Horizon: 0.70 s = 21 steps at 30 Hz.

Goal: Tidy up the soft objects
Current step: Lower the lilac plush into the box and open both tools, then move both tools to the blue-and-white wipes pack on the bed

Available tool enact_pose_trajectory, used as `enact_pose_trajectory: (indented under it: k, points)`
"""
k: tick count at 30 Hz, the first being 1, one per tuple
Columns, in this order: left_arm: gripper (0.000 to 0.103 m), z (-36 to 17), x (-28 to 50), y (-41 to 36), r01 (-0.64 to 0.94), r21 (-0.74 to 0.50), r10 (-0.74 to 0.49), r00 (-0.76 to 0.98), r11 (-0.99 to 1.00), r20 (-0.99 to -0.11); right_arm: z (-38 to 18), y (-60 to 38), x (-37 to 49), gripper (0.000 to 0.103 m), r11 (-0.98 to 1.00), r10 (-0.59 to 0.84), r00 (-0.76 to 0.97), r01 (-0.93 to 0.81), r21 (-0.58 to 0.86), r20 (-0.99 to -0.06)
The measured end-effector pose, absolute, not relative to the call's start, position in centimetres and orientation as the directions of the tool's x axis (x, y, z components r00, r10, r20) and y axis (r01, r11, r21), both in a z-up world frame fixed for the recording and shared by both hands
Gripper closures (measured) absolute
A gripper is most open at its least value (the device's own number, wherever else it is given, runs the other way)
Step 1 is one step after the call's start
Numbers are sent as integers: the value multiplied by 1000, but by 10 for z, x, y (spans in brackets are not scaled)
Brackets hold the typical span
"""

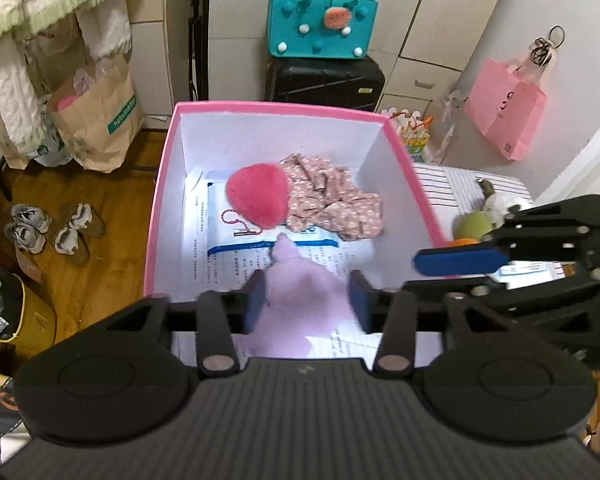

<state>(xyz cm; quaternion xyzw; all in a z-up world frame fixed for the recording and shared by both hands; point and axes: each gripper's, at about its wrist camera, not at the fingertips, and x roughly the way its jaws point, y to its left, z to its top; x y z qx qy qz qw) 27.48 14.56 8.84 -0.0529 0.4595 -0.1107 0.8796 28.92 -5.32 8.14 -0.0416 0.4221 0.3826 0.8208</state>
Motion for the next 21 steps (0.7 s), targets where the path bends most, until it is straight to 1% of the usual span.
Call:
enact_pose_trajectory:
  k: [2, 3, 6, 7, 8, 11, 13, 17, 21]
  points:
    - [46, 99, 264, 140, 160, -180, -239, 563, 971, -791, 90, -63, 280, 67, 707, 597, 359, -659, 259, -717]
    - [44, 104, 258, 137, 164, -169, -233, 571, 972, -787, 95, -69, 275, 66, 710, 595, 365, -655, 257, -716]
    - [31, 118, 240, 126, 183, -132, -217, 597, 974, -772, 105, -84, 260, 65, 711, 596, 372, -657, 252, -712]
    - [24, 121, 235, 121, 196, -113, -211, 602, 974, -770, 109, -90, 254, 63, 698, 609, 371, -670, 252, -701]
    - [17, 123, 230, 116, 211, -89, -201, 603, 973, -772, 112, -95, 249, 59, 688, 622, 371, -680, 254, -689]
    - [8, 128, 218, 105, 215, -44, -169, 606, 976, -777, 124, -113, 229, 57, 689, 628, 401, -685, 236, -667]
    - [7, 130, 214, 97, 218, -23, -152, 595, 976, -789, 130, -126, 215, 56, 701, 615, 433, -683, 205, -659]
    - [6, 134, 204, 82, 240, 2, -138, 564, 971, -814, 136, -154, 191, 54, 729, 591, 481, -662, 174, -647]
    - [6, 143, 183, 60, 331, 27, -184, 590, 943, -786, 135, -182, 174, 48, 763, 564, 526, -628, 157, -637]
